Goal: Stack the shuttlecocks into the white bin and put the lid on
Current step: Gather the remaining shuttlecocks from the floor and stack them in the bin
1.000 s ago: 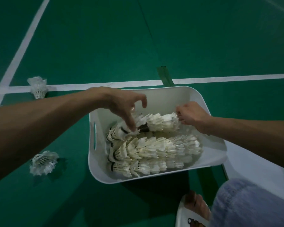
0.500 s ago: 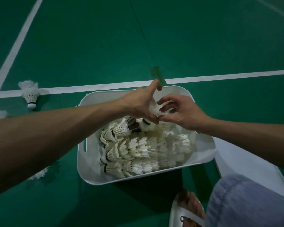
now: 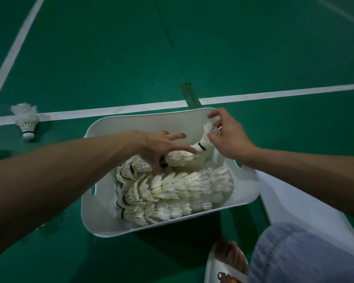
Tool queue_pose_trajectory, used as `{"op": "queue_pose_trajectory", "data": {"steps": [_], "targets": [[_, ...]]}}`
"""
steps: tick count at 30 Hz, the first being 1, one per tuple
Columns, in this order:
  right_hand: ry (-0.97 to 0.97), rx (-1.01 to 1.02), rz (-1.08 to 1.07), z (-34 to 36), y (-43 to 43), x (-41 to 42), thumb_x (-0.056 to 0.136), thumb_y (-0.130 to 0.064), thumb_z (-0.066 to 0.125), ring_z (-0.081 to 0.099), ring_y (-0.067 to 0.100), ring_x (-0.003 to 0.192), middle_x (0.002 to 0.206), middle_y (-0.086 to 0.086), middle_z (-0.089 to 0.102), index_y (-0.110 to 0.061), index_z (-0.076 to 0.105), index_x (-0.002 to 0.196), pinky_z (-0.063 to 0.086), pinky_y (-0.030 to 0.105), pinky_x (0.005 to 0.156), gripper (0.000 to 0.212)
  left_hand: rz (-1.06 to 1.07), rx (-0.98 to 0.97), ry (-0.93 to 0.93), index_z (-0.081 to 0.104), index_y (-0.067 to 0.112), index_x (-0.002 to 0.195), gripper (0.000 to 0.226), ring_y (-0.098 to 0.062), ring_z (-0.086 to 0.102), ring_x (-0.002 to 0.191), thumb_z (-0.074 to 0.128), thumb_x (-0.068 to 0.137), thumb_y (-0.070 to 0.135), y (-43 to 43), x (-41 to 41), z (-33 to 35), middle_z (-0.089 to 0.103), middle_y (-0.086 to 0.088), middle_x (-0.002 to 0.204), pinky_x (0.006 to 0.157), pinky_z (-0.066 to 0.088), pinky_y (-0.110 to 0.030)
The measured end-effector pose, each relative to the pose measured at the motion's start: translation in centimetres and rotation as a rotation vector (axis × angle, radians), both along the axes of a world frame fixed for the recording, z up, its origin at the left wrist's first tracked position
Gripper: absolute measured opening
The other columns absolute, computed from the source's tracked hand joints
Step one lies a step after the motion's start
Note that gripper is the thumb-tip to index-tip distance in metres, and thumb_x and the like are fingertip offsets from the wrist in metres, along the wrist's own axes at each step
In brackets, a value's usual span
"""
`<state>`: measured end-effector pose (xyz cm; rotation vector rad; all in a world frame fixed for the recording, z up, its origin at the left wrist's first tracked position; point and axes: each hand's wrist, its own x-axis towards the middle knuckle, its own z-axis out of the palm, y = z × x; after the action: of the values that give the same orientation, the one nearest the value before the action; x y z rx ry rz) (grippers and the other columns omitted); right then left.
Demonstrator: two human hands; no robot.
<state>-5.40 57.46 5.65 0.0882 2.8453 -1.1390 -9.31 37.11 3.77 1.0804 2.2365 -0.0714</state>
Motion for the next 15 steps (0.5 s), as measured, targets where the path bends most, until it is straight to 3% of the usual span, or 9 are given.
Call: {"op": "queue_pose_trajectory", "data": {"steps": [8,11,15], "targets": [[-0.009,0.023,0.022,-0.4,0.2,-0.1,0.091,-0.009,0.062,0.050,-0.001,0.076,0.094,-0.007,0.053,-0.031,0.051,0.106,0.035,0.013,0.060,0.029,-0.093,-0.082,0.019,-0.004,0.065,0.137,0.115,-0.031,0.014,0.144,0.072,0.078,0.004,1.3,0.1,-0.3,-0.020,0.007,0.158,0.103,0.042,-0.051],[-0.012,0.048,0.050,-0.4,0.1,-0.2,0.090,-0.012,0.063,0.054,0.007,0.079,0.096,-0.007,0.055,-0.033,0.054,0.103,0.038,0.019,0.065,0.027,-0.116,-0.085,0.010,0.004,0.059,0.142,0.113,-0.031,0.028,0.138,0.077,0.074,0.006,1.5,-0.1,-0.4,0.001,0.005,0.159,0.101,0.043,-0.049],[-0.043,0.096,0.112,-0.2,0.4,-0.2,0.082,-0.007,0.069,0.059,0.008,0.087,0.106,-0.007,0.061,-0.028,0.063,0.112,0.041,0.012,0.068,0.037,-0.097,-0.026,-0.023,0.018,0.047,0.144,0.107,-0.025,0.038,0.129,0.081,0.068,0.005,1.0,-0.6,-0.3,0.021,0.004,0.155,0.098,0.042,-0.044]]}}
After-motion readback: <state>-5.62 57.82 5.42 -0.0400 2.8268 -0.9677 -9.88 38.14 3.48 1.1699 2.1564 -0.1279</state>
